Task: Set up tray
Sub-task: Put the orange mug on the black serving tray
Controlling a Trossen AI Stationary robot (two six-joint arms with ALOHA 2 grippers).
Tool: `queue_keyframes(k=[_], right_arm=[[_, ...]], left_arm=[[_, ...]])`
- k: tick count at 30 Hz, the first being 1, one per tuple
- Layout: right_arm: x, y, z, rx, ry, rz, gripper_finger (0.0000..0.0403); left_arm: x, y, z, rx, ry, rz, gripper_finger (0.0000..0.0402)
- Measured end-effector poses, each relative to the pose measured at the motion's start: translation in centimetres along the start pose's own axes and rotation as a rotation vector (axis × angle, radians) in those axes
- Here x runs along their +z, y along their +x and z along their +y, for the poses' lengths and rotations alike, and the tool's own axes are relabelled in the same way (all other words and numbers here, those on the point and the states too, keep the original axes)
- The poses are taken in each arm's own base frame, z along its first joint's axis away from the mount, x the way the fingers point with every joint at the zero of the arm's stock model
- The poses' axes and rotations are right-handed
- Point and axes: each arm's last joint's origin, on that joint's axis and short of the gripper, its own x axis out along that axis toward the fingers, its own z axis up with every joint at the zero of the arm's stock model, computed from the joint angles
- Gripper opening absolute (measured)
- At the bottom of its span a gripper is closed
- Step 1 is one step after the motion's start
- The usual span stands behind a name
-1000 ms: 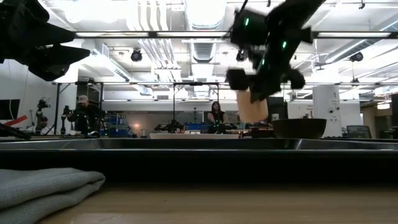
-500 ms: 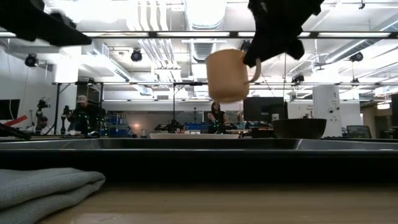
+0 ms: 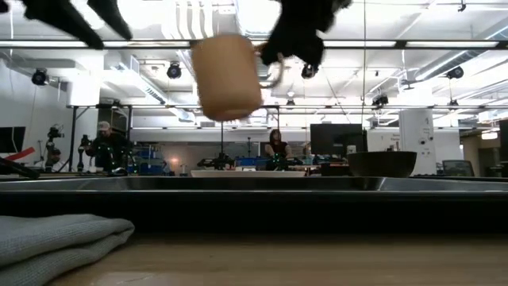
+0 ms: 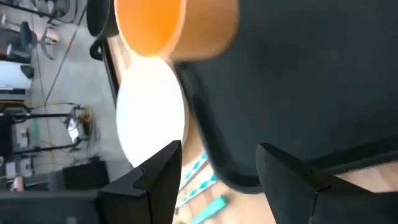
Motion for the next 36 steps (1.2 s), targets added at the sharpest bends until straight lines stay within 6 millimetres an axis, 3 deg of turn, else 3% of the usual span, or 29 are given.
queue_keyframes(k=[5,8,13,22,28,31,36], right_arm=[[2.5,1.2,0.5,0.043,-0.066,-0.012,0.0035],[2.8,2.2,0.3,0.042,-0.081,0.014,0.0035],[3.4,3.6,0.2,0.065,-0.088,0.034,0.0035],[5.6,3.6,0.8,0.106,-0.130,-0.021,0.0035],[6.0,4.8,1.0,0.134,-0.145,-0.007,0.0035],[5.9,5.1,0.8,0.132,-0.146,0.002,0.0035],[6.1,4.9,0.6,0.118,-0.161,-0.006,0.0036]], left_arm=[[2.3,0.8,0.5,-0.080,0.152,0.021,0.0187],[2.8,0.7,0.8,-0.090,0.190,0.013,0.0187],[2.6,0.7,0.7,-0.113,0.302,0.001,0.0187],[2.8,1.5,0.4,-0.172,0.288,-0.020,0.0187],[2.2,2.5,0.0,-0.178,0.265,0.020,0.0184],[2.1,2.7,-0.1,-0.185,0.227,0.029,0.0153],[2.1,2.6,-0.1,-0.218,0.233,0.020,0.0033]])
